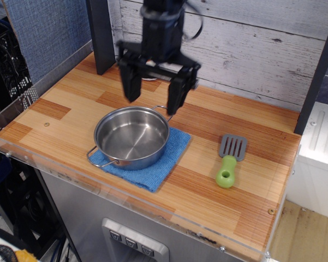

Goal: Pick up the pot and place it on the left of the blue cloth

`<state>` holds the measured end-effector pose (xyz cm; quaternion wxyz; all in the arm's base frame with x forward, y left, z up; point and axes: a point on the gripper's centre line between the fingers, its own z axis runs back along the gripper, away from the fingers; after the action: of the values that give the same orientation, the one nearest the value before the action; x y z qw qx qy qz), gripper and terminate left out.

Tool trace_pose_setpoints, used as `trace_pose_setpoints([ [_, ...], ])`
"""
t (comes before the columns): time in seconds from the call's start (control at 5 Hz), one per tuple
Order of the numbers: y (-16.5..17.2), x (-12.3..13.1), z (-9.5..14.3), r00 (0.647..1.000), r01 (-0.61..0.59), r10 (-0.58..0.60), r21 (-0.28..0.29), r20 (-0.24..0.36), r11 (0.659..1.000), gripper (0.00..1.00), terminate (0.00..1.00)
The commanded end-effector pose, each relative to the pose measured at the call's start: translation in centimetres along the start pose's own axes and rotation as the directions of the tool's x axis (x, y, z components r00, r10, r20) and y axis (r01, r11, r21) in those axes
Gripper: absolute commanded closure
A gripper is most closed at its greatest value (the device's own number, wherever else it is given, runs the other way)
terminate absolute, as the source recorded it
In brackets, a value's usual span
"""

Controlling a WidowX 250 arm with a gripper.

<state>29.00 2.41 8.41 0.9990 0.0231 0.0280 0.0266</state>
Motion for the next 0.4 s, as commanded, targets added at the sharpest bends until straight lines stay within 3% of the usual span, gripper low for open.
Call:
trace_pose_setpoints([
  [0.0,-1.51,-1.27,-3.53,0.998,0.062,-0.061,-0.013,0.007,0.998,0.00,0.00],
  [0.2,-2.26,-1.61,-4.33,0.997,0.081,-0.081,-0.012,-0.007,0.997,0.00,0.00],
])
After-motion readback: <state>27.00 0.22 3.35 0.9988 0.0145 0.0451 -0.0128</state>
